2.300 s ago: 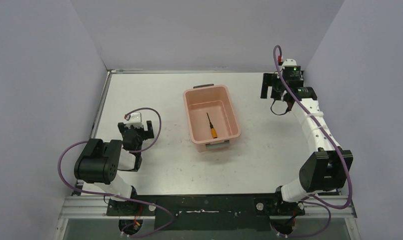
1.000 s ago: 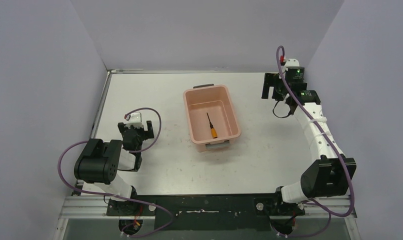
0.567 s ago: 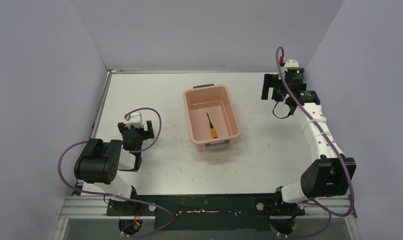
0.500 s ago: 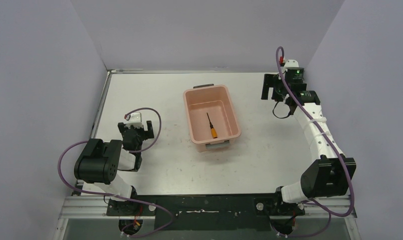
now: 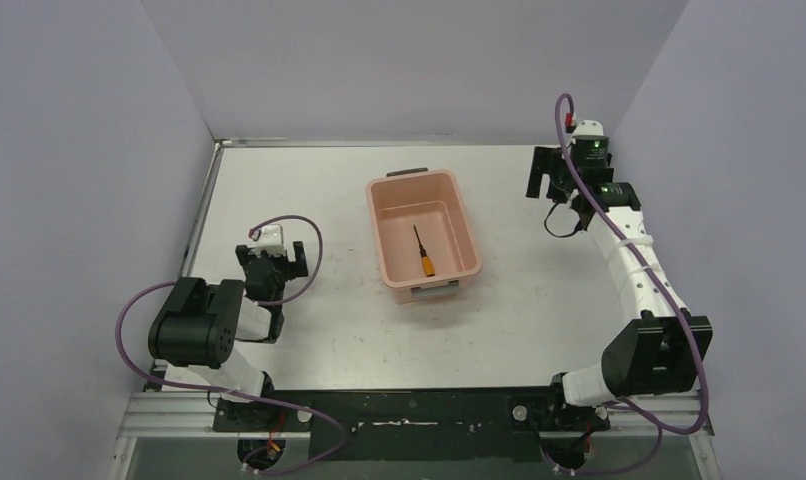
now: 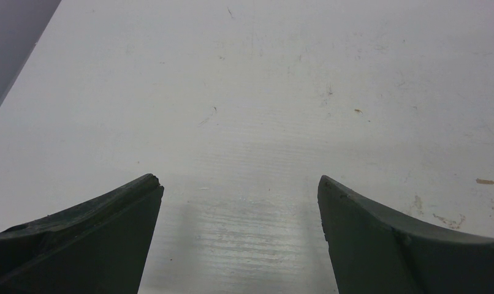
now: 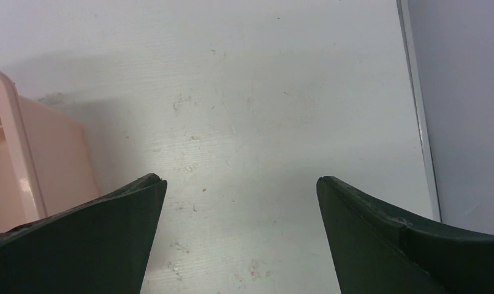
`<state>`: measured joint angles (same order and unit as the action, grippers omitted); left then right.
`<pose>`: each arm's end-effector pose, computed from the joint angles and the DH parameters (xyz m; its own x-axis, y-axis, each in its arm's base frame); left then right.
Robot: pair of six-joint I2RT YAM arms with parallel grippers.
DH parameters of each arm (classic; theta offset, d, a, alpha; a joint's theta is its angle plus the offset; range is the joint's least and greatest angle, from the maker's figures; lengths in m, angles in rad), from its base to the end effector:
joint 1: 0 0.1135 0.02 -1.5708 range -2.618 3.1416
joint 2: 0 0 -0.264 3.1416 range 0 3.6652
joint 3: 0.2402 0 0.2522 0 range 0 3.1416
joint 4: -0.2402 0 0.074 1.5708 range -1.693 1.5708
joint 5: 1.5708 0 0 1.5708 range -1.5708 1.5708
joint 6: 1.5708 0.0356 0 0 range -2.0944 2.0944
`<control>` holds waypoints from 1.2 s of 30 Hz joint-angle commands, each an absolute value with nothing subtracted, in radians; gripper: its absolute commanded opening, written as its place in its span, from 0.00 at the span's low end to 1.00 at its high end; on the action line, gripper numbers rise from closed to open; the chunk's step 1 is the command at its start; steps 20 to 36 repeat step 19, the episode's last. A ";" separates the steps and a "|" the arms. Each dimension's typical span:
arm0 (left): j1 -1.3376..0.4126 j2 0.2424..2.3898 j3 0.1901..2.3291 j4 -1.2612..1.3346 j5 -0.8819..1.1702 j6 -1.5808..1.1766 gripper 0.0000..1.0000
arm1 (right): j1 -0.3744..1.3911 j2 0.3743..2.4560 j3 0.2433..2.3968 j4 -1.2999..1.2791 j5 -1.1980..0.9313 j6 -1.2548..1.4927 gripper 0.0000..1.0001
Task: Put the screwdriver in the bin
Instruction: Reset both arms
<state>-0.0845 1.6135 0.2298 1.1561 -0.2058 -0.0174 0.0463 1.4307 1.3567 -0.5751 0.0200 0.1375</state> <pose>0.2416 -0.0132 0.1232 -0.2228 0.0018 -0.9749 -0.1196 0.9924 0.0292 0.3189 0.0141 0.3504 -0.6023 0.1093 -0.7908 0.0527 0.9939 0.0972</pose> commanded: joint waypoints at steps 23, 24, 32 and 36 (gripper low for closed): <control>-0.087 1.609 0.253 1.212 -0.209 -0.026 0.97 | 0.048 1.396 1.352 -0.537 -0.037 0.130 1.00; -0.087 1.609 0.253 1.212 -0.209 -0.026 0.97 | 0.048 1.396 1.352 -0.537 -0.037 0.130 1.00; -0.087 1.609 0.253 1.212 -0.209 -0.026 0.97 | 0.048 1.396 1.352 -0.537 -0.037 0.130 1.00; -0.087 1.609 0.253 1.212 -0.209 -0.026 0.97 | 0.048 1.396 1.352 -0.537 -0.037 0.130 1.00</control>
